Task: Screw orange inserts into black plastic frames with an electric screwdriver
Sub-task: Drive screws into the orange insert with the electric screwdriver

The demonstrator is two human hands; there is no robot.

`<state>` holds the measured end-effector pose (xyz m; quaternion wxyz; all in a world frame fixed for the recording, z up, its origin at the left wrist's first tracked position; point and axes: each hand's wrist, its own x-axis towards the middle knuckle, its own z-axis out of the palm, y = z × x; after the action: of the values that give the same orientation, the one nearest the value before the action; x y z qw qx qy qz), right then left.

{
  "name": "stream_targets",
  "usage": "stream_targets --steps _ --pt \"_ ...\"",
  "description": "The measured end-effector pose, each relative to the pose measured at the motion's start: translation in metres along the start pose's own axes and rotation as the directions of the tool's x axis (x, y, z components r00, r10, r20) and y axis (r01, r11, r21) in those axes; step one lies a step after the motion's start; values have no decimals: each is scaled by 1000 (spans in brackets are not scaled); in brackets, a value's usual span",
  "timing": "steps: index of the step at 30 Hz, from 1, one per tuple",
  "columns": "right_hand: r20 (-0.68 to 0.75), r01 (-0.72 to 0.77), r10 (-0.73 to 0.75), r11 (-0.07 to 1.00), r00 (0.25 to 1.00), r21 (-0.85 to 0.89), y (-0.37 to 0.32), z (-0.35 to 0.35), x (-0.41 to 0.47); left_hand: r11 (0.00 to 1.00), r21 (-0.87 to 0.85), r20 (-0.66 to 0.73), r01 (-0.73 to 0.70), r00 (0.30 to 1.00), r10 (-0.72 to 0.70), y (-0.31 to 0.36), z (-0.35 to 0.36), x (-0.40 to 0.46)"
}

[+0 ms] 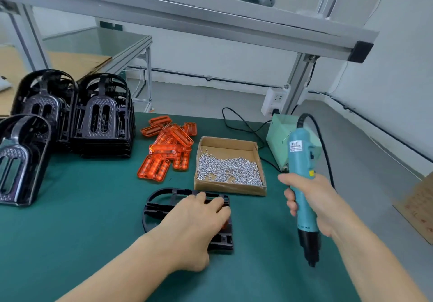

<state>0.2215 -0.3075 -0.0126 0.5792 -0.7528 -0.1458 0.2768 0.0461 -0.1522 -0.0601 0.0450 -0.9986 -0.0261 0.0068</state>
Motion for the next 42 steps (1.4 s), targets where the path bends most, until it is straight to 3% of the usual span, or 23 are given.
stream_targets --steps 4,8,12,13,16,18,19,21,23,25,33,38,42 --pt "90 -82 105 971 990 -223 21 2 4 999 36 -56 20 998 -18 0 -4 -5" --pt "134 -55 116 919 984 -389 31 12 9 1000 -6 -223 23 974 -24 -11 -22 -9" --pt "159 -21 130 834 979 -552 37 21 7 977 -112 -266 184 941 -208 -35 -61 5" --pt "161 -8 129 803 978 -596 38 23 6 963 -174 -262 207 933 -248 -45 -65 12" --pt "172 23 131 729 976 -684 34 26 3 847 -468 -12 251 957 -289 -74 -86 25" --pt "175 20 147 709 973 -705 32 28 2 772 -586 -12 248 949 -315 -86 -90 23" --pt "168 24 145 684 975 -729 32 29 2 775 -585 -42 239 945 -323 -89 -89 19" --pt "138 51 105 583 985 -811 32 33 1 885 -423 -198 195 933 -300 -87 -81 10" --pt "118 78 53 477 992 -875 33 38 2 967 -229 -421 111 884 -201 -82 -67 -1" --pt "118 100 15 440 993 -892 31 41 3 987 -152 -510 48 852 -119 -75 -58 -13" --pt "149 171 -88 393 985 -903 26 44 0 994 -108 -610 0 790 -67 -62 -27 -41" --pt "169 171 -48 479 985 -861 30 36 -7 994 -110 -704 5 705 -81 -58 -10 -53" --pt "170 179 -63 475 983 -862 34 37 -13 988 -157 -747 -5 655 -115 -55 -4 -58"
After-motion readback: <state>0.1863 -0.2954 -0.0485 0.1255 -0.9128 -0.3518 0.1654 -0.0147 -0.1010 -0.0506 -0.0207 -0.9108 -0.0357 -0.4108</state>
